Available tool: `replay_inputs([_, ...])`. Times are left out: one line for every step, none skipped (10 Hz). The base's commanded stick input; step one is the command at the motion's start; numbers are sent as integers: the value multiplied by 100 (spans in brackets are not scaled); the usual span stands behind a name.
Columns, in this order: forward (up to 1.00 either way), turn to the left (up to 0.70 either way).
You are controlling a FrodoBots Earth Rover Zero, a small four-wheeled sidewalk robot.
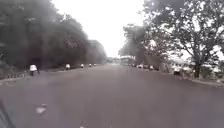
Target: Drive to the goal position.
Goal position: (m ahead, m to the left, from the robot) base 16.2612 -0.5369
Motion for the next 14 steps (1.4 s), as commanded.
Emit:
replay_inputs([100,3])
replay_inputs([100,3])
replay_inputs([100,3])
replay_inputs([100,3])
replay_inputs([100,8])
replay_inputs([100,11])
replay_inputs([100,8])
replay_inputs([100,4])
replay_inputs([100,0])
replay_inputs([100,1])
replay_inputs([100,3])
replay_inputs([100,4])
replay_inputs([100,3])
replay_inputs([100,0])
